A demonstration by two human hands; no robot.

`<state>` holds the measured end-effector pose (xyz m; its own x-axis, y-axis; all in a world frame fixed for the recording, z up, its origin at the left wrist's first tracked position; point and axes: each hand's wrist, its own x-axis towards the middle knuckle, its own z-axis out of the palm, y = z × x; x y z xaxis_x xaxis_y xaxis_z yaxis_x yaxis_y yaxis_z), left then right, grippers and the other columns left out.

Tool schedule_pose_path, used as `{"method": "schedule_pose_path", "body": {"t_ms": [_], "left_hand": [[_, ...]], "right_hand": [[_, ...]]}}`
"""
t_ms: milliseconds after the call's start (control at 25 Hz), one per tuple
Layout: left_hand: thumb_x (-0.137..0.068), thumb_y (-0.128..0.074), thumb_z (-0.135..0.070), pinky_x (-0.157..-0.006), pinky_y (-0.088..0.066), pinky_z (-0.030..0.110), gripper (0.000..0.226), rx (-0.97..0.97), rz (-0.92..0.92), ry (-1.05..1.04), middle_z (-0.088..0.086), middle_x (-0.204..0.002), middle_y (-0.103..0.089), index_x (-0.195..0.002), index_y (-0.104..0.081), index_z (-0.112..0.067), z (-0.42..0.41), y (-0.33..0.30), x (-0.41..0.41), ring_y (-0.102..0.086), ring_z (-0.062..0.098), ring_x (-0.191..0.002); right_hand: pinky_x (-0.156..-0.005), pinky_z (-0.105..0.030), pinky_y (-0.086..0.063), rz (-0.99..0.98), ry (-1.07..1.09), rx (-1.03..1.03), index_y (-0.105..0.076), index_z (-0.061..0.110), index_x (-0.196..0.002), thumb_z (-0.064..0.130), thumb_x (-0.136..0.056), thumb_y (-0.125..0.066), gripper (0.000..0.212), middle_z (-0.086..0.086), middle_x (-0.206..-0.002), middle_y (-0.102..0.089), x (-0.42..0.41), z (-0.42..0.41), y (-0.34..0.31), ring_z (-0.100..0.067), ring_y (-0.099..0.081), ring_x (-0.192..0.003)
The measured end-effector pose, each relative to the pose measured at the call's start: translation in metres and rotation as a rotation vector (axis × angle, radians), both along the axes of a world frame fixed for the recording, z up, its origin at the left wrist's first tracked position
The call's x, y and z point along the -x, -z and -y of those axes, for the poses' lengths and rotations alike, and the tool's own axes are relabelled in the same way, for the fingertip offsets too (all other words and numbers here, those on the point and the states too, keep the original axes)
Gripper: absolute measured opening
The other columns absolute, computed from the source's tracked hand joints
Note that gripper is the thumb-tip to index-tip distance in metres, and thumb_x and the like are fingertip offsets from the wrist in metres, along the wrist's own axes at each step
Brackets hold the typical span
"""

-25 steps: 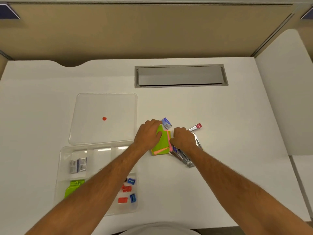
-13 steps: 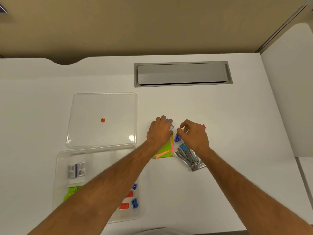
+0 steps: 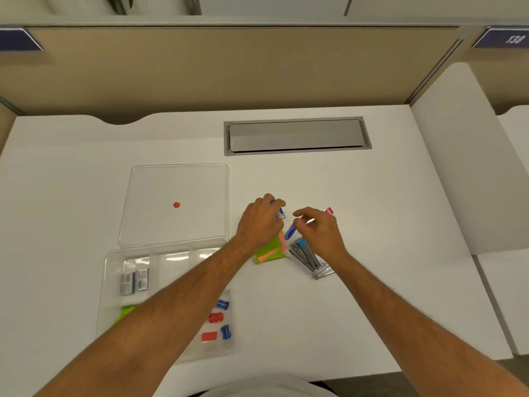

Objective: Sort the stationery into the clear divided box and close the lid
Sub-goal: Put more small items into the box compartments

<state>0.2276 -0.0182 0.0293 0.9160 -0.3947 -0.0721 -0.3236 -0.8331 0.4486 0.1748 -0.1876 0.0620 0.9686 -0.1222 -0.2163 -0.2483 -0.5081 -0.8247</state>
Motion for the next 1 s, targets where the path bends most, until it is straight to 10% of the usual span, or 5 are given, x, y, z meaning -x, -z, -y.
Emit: {"method": "schedule_pose_path", "body": {"t_ms": [320, 1000], "left_hand": [[-0.084, -0.066, -0.027, -0.075, -0.053, 0.035, 0.035, 0.161, 0.012, -0.207, -0.003, -0.116, -0.056, -0.119, -0.063, -0.024, -0.064, -0.034, 0.076, -0.06, 0.018, -0.097], [-0.081, -0.061, -0.04, -0.08, -0.042, 0.016, 0.053, 0.249, -0.013, -0.359, -0.025, -0.119, -0.052, -0.131, -0.042, -0.043, -0.225, -0.042, 0.157, -0.053, -0.003, -0.101]], "right_hand": [[-0.063, -0.043, -0.061, -0.272, 0.143, -0.68, -0.072, 0.009, -0.096, 0.012, -0.091, -0.056, 0.016, -0.014, -0.088, -0.069, 0.03, -0.038, -0.018, -0.039, -0.073, -0.081], [-0.07, -0.035, -0.058, -0.519, -0.089, -0.91, -0.066, 0.006, -0.116, 0.006, -0.087, -0.064, 0.029, -0.014, -0.106, -0.065, 0.066, -0.196, -0.015, -0.029, -0.069, -0.084]]}}
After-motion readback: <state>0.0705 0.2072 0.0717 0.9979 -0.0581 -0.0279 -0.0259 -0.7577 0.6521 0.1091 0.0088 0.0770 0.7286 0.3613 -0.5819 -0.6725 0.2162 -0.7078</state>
